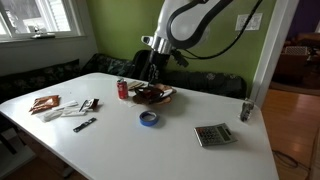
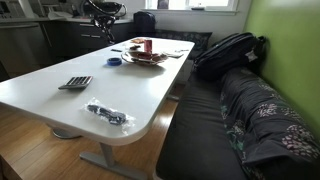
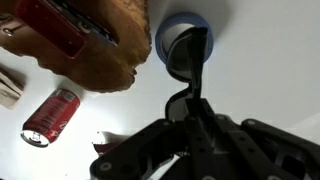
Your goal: Put the glasses on the wooden tray
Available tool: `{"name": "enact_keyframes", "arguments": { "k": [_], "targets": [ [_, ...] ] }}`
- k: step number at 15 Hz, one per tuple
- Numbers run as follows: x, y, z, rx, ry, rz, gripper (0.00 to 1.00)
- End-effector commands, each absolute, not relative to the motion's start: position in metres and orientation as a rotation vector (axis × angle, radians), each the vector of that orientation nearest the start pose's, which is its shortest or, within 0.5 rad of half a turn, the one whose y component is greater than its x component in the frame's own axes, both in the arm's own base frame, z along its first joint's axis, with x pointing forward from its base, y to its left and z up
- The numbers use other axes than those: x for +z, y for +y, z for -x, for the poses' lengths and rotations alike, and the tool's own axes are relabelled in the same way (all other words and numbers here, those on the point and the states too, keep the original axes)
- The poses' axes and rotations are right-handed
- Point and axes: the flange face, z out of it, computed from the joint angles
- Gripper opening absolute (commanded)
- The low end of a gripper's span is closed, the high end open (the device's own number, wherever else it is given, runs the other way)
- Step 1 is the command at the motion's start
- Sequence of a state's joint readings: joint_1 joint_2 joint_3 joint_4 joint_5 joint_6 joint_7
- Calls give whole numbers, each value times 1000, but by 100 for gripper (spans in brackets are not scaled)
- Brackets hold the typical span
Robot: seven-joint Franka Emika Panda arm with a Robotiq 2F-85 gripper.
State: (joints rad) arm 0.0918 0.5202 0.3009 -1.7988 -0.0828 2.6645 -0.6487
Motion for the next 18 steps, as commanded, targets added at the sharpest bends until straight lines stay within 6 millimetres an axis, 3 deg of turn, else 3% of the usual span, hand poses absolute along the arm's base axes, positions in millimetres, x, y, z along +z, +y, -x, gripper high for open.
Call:
{"name": "enact_keyframes", "arguments": {
  "k": [1, 3, 5, 9, 11, 14, 18],
  "targets": [
    [315, 237, -648, -690, -1461, 2757, 2],
    [324, 203, -658, -711, -1540, 2839, 2],
    [316, 178, -674, -658, -1672, 2908, 2],
    [297, 150, -705, -590, -1961, 2991, 2],
    [290, 157, -716, -558, -2141, 2970, 2],
    [267, 184, -721, -461, -2417, 2852, 2],
    [240, 210, -713, -386, -2464, 2662, 2]
  ]
}}
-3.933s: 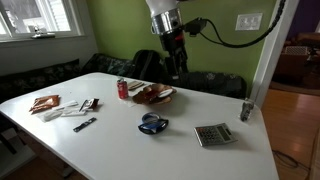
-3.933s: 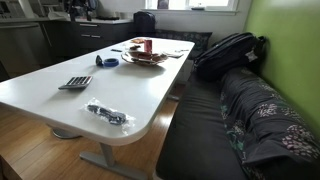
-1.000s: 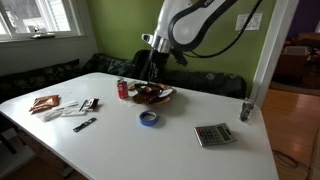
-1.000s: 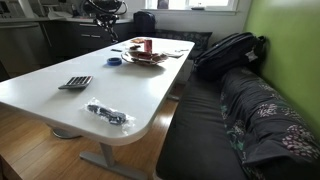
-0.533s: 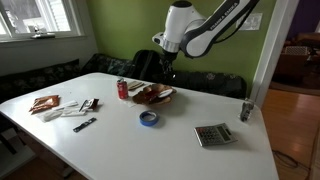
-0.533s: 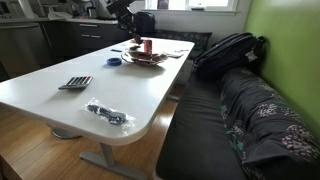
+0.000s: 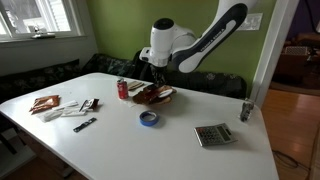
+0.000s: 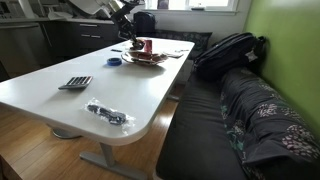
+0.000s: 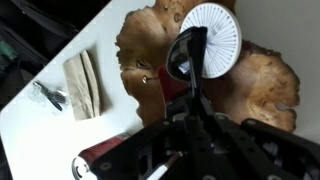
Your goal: Put the glasses on the wooden tray
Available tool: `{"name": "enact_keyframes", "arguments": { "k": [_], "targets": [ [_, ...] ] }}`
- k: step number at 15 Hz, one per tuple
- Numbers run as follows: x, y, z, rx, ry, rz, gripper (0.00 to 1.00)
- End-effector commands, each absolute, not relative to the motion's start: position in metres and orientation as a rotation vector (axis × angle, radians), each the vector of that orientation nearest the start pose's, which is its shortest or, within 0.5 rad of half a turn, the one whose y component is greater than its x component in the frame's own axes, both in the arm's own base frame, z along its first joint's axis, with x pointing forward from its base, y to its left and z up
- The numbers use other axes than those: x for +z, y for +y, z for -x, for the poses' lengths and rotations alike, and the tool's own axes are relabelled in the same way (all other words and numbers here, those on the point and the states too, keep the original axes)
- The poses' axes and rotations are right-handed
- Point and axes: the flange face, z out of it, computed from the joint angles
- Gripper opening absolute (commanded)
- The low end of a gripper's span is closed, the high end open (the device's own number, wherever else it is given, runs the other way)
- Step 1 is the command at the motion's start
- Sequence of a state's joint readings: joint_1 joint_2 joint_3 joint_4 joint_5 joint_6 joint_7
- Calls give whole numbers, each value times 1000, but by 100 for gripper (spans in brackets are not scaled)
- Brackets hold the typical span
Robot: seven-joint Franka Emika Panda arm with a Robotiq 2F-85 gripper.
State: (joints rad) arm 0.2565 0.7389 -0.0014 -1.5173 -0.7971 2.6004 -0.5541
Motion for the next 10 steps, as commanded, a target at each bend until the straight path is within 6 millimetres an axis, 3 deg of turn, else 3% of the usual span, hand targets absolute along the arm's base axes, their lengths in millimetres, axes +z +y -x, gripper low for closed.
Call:
{"name": "enact_keyframes", "arguments": {
  "k": [1, 5, 6, 7, 10],
  "targets": [
    [235, 212, -711, 284, 1808, -1938, 2],
    [223, 207, -709, 302, 1865, -2051, 2],
    [224, 203, -710, 291, 1853, -2083, 32],
    [229, 198, -711, 306, 1835, -2108, 33],
    [265, 183, -709, 444, 1795, -2224, 54]
  ]
}}
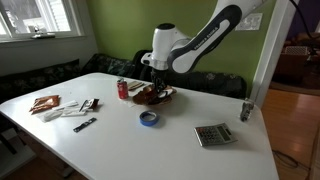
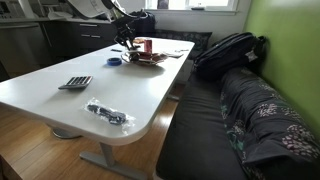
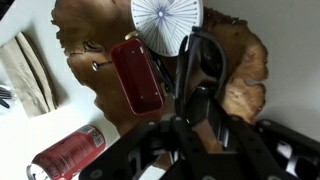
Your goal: Put the glasses on the wooden tray
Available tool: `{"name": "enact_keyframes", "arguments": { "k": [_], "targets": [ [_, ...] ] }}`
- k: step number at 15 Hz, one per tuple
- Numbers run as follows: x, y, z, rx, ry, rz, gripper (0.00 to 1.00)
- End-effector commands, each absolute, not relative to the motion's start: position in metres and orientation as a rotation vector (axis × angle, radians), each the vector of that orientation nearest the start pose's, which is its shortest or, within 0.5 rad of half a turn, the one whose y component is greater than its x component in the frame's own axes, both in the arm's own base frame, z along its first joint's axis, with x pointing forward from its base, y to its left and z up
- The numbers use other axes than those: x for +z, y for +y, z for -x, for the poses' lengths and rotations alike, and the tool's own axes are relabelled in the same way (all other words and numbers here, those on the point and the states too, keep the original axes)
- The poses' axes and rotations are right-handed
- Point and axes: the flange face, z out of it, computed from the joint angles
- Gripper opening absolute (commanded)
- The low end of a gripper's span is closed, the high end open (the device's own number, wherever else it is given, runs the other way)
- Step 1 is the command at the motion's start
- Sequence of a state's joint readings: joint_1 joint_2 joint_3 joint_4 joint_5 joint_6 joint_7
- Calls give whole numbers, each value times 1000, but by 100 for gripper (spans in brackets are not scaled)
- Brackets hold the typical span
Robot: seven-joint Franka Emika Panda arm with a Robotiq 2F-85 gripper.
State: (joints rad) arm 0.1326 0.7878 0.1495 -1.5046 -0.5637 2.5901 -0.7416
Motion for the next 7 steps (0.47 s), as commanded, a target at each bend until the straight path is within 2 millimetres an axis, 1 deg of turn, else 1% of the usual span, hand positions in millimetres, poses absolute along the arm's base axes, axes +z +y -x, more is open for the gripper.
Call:
{"name": "enact_keyframes", "arguments": {
  "k": [1, 3, 4, 5, 6, 7],
  "targets": [
    [288, 179, -704, -632, -2057, 2592, 62],
    [330, 171, -692, -849, -1995, 2571, 76],
    [348, 167, -686, -970, -1980, 2544, 84],
    [366, 166, -678, -1086, -1978, 2503, 91],
    [343, 175, -709, -992, -1981, 2555, 100],
    [357, 173, -704, -1030, -1983, 2549, 81]
  ]
}}
